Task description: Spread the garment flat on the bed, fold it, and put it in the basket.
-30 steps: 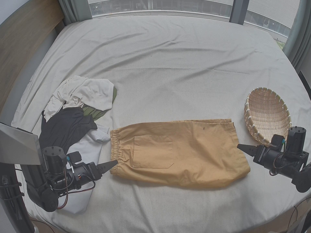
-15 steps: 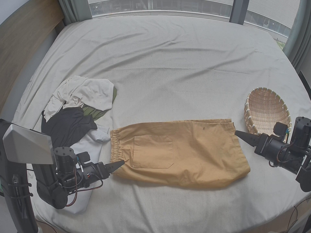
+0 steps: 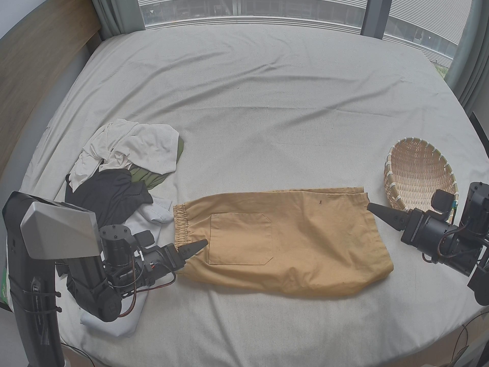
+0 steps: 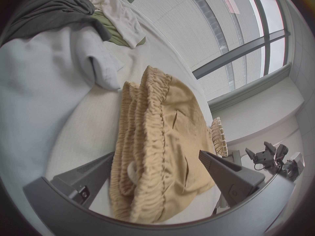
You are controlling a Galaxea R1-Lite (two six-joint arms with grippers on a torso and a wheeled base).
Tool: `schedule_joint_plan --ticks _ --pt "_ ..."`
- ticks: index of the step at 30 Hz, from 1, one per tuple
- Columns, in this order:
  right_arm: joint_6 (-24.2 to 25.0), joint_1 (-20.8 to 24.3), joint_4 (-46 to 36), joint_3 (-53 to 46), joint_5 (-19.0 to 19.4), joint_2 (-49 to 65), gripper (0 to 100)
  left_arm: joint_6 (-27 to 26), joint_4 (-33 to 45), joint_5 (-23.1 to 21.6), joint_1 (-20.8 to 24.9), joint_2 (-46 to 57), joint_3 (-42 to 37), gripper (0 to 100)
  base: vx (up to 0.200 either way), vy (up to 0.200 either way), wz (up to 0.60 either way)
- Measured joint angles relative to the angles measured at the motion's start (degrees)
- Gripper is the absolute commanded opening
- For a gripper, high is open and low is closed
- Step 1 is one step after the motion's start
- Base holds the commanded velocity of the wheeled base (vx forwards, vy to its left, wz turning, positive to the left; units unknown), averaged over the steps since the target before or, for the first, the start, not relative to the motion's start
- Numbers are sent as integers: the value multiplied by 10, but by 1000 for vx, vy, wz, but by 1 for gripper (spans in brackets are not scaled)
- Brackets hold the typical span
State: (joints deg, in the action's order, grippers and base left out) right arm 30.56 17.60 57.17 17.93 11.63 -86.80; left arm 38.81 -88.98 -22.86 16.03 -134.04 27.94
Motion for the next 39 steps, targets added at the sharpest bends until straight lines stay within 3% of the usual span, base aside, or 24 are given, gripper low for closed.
schedule_joint_plan --ticks 3,4,10,20,30,39 --pt "0 2 0 -2 0 0 100 18 0 0 8 0 10 100 0 0 0" --pt "0 2 0 -3 0 0 100 21 0 1 10 0 13 0 0 0 0" --pt "0 2 0 -8 0 1 100 25 1 5 14 -2 22 0 0 0 0" --pt "0 2 0 -12 0 1 100 23 1 62 -1 8 10 0 0 0 0" --pt "0 2 0 -18 1 -1 100 20 0 66 -3 70 -63 0 0 0 0" --pt "0 10 1 -20 2 -9 100 -16 0 66 -29 115 -117 0 0 0 0"
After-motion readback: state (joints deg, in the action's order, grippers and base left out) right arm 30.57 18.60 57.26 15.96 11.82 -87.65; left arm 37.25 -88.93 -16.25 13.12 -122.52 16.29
